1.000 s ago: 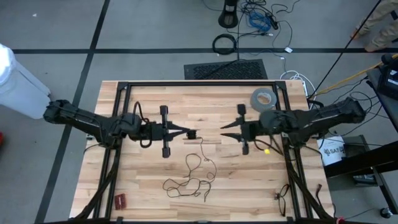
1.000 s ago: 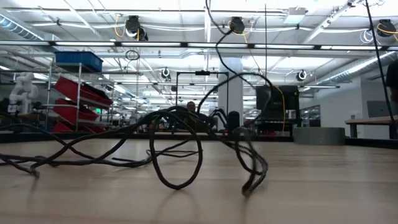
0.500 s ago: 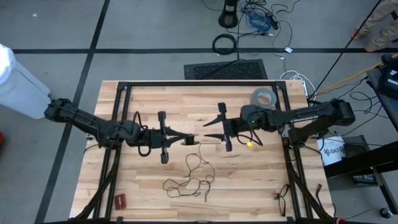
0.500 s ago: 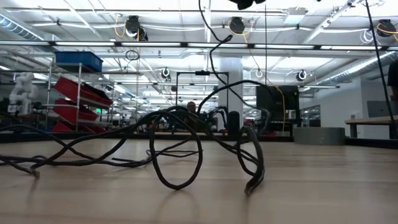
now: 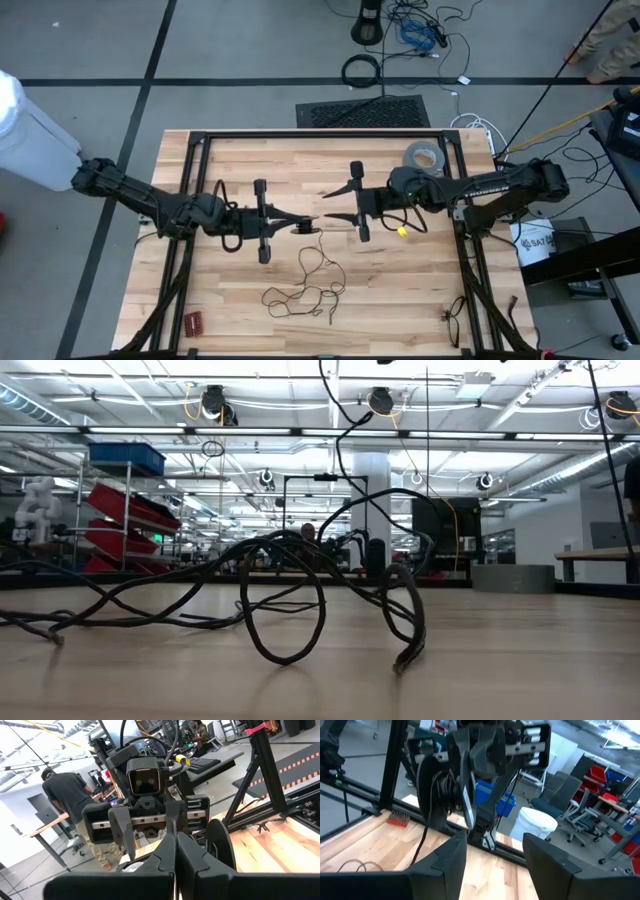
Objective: Coil cords
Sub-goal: Coil the black wire onto the spool
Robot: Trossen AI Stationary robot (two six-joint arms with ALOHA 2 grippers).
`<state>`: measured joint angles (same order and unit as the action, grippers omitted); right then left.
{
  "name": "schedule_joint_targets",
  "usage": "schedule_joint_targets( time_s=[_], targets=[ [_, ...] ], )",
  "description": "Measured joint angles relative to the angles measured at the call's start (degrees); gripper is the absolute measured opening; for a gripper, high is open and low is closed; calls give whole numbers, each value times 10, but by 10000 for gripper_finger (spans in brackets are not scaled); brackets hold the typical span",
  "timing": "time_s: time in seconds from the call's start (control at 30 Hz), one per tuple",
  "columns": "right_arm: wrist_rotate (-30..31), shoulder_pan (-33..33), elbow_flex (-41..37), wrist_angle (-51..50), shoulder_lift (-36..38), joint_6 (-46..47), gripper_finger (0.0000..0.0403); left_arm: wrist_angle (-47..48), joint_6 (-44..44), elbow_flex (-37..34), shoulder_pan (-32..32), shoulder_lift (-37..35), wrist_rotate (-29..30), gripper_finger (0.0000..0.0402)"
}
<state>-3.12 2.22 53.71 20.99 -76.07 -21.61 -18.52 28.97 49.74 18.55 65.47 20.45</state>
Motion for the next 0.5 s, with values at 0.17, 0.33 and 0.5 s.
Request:
schedule_joint_targets(
  time_s=[0.17,0.33,0.5],
  targets=[
    [-25,0,0,17,0,13,179,0,-1,0,0,0,0,2],
    [-32,3,0,26,0,14,179,0,-1,0,0,0,-2,2],
    [-32,12,0,39,0,14,178,0,-1,0,0,0,-2,2]
  ],
)
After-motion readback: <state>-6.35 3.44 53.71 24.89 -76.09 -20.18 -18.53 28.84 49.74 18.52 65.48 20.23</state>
